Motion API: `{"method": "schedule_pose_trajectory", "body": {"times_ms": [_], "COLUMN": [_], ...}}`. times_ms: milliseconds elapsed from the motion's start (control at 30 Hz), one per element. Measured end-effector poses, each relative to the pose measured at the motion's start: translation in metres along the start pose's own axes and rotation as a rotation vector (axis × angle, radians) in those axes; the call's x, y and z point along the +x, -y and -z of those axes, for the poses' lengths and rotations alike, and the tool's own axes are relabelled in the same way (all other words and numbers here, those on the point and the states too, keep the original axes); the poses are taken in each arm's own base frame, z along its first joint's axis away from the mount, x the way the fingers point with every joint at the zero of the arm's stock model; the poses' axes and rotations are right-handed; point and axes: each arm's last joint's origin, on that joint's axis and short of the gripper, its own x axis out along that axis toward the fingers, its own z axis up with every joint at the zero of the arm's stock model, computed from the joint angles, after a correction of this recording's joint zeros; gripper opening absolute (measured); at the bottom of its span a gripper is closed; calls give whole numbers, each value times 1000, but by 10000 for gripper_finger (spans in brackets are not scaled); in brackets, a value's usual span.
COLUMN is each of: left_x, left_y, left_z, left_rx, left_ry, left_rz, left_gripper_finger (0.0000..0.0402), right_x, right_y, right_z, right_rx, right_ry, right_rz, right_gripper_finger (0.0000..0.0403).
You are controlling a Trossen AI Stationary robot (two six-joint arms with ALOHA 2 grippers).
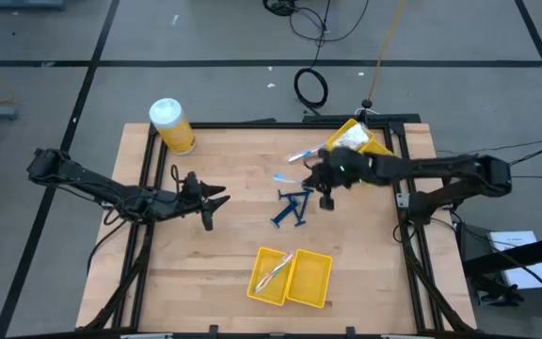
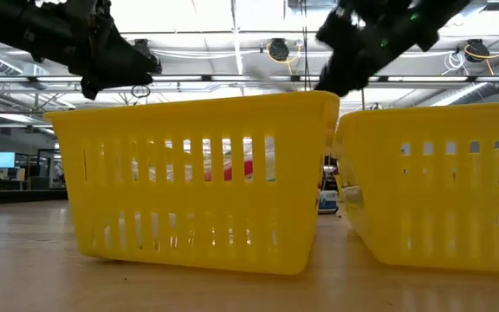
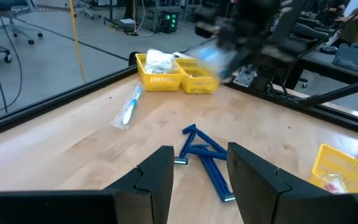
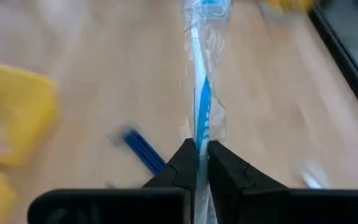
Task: Pick & Place Travel size toiletries
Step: Put the right white and blue toothbrush into the bottom left yellow bin
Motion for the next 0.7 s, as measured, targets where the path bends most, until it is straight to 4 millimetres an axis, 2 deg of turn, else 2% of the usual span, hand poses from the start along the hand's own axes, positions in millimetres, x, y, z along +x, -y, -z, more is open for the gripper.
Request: {"method": "schedule_pose_trajectory", "body": {"times_ms": [167,300,500,700], "left_x": [14,31,59,98], "left_y": [14,30,49,82], "left_z": [5,13,23,14], "left_rx": [115,241,262,373], "left_ry": [25,134,236,285], "left_rz": [139,261,332,359], "left_gripper_finger": [147,147,147,147], "right_x": [0,5,13,20], "right_y": [-40,-60,-75,-82], "right_z": [-4,1,10,12], "right_rx": [-30,-58,-18,-16], "right_ry": [275,391,459,481], "right_rz": [-94,-154,-209,-235], "right_gripper_finger": [13,13,13,13]}}
